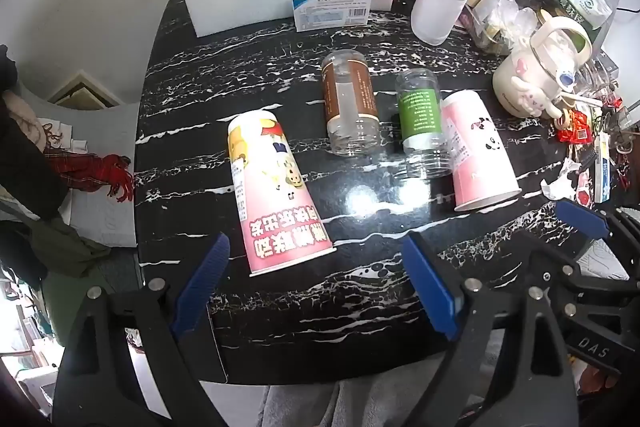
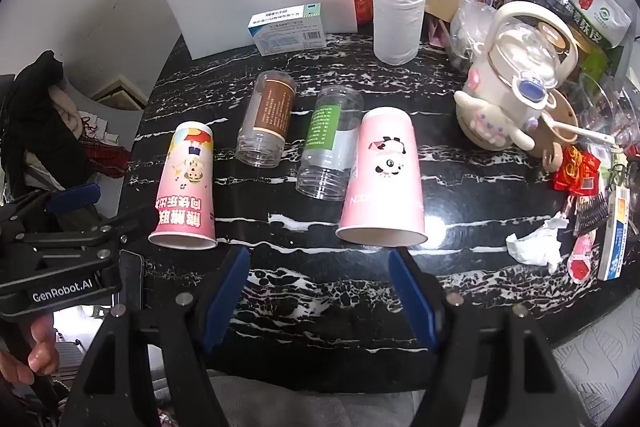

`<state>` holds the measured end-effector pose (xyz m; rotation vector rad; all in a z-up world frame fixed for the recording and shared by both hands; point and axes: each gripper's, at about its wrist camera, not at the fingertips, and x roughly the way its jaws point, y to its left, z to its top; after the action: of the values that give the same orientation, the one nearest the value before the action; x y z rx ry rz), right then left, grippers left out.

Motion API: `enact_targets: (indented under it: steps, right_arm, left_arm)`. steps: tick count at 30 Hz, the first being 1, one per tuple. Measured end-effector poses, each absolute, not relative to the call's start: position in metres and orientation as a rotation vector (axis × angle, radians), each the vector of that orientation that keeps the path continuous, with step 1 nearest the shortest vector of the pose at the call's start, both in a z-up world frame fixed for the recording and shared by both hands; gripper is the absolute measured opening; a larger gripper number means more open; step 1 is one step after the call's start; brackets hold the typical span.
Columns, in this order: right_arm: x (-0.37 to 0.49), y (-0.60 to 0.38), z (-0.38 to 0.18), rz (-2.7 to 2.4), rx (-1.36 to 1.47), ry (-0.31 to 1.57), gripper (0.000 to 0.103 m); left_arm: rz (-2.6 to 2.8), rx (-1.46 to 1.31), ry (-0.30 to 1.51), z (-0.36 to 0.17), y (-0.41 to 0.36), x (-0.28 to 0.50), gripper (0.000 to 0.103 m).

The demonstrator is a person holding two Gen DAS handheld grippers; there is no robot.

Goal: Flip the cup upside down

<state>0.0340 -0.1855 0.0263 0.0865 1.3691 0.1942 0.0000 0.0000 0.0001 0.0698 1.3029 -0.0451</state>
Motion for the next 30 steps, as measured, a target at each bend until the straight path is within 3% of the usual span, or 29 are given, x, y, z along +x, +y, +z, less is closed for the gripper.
enact_targets:
  steps: [30]
  right_arm:
    - [0.0326,-0.1834,0.0288,0.197,0.082,1.361,0.073]
  left_arm:
    - [-0.066,0.091,1.3,0.004,-0.004,-0.0003,0.087]
